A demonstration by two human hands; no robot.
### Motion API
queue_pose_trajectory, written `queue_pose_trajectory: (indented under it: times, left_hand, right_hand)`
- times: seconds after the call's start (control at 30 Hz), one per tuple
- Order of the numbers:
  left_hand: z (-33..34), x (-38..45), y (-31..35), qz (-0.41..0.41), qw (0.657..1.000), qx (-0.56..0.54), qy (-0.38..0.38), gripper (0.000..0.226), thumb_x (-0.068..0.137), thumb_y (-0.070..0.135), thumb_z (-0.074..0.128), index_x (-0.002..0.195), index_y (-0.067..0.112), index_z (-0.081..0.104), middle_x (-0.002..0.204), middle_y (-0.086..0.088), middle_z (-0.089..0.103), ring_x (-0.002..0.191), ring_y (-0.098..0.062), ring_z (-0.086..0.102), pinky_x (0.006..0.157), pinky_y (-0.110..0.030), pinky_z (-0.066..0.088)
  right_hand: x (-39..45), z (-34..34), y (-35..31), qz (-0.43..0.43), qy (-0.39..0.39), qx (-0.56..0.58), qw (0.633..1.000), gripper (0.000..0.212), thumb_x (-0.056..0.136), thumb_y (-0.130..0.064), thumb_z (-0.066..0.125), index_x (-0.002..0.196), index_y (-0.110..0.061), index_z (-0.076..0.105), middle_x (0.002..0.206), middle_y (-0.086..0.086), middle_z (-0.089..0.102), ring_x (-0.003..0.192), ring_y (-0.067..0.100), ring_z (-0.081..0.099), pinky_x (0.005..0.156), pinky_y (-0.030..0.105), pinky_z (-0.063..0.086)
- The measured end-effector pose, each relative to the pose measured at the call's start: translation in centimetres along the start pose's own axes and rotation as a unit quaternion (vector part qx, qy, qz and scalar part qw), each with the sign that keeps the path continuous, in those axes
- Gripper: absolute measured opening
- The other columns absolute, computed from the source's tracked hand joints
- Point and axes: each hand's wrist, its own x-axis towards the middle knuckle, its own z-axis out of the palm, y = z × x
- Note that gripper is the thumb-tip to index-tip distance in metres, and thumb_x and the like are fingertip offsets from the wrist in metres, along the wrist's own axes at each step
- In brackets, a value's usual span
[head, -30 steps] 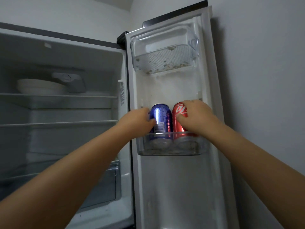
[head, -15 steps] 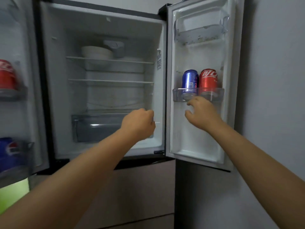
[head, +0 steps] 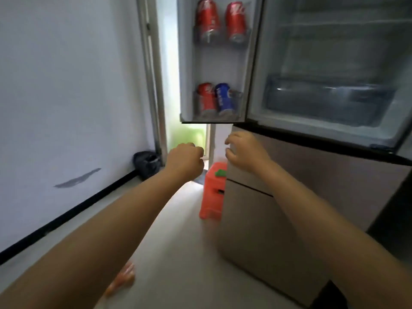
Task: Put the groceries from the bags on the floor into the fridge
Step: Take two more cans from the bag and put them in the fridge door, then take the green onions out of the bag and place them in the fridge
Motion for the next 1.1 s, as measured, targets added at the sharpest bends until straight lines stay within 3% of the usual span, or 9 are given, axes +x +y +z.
queue_pose_trajectory:
  times: [0.17, 0.37, 0.5, 0.8, 1.1]
  left_hand:
    - [0.8, -11.4, -12.1, -0.148, 0.988, 0.028, -0.038, 0.031, 0.094, 0.017, 0.041, 0.117, 0.009, 0.060, 0.121, -0.012, 0.058, 0.111, -0.031, 0.055, 0.088, -0.037, 0.046]
    - [1.0, -26.5, -24.2, -0.290, 0.953, 0.040, -0.081, 0.032, 0.095, 0.016, 0.042, 0.120, 0.009, 0.059, 0.123, -0.011, 0.057, 0.114, -0.030, 0.054, 0.089, -0.037, 0.046]
    - [1.6, -35.2, -32.0, -0.342, 0.932, 0.037, -0.110, 0.033, 0.095, 0.018, 0.042, 0.124, 0.013, 0.057, 0.130, -0.009, 0.055, 0.119, -0.028, 0.052, 0.092, -0.037, 0.047]
    - [5.0, -46.1, -48.9, -0.333, 0.915, 0.033, -0.225, 0.034, 0.096, 0.016, 0.038, 0.125, 0.011, 0.055, 0.127, -0.010, 0.055, 0.114, -0.028, 0.054, 0.089, -0.036, 0.047]
    - [13.6, -42.6, -59.1, -0.298, 0.895, -0.030, -0.330, 0.036, 0.095, 0.014, 0.040, 0.127, 0.012, 0.056, 0.130, -0.010, 0.056, 0.118, -0.028, 0.053, 0.092, -0.035, 0.046]
  right_hand:
    - [-1.7, 8.6, -13.0, -0.121, -0.091, 0.081, 0.985, 0.029, 0.081, -0.011, 0.050, 0.096, 0.007, 0.067, 0.102, 0.025, 0.065, 0.102, 0.038, 0.057, 0.088, 0.043, 0.046]
    - [-6.8, 15.4, -28.6, -0.196, -0.184, 0.138, 0.953, 0.033, 0.090, -0.015, 0.048, 0.118, -0.002, 0.059, 0.125, 0.014, 0.059, 0.119, 0.028, 0.049, 0.100, 0.035, 0.038]
    - [-10.2, 20.3, -38.3, -0.214, -0.244, 0.158, 0.933, 0.033, 0.091, -0.016, 0.047, 0.119, -0.003, 0.058, 0.127, 0.012, 0.058, 0.121, 0.026, 0.049, 0.103, 0.035, 0.040]
    - [-12.9, 31.7, -54.5, -0.105, -0.362, 0.180, 0.908, 0.033, 0.092, -0.014, 0.045, 0.121, -0.003, 0.057, 0.130, 0.014, 0.056, 0.121, 0.027, 0.050, 0.102, 0.031, 0.036]
    - [-12.2, 43.8, -54.9, 0.052, -0.467, 0.154, 0.869, 0.029, 0.091, -0.015, 0.046, 0.110, -0.002, 0.064, 0.116, 0.016, 0.065, 0.110, 0.031, 0.058, 0.093, 0.035, 0.045]
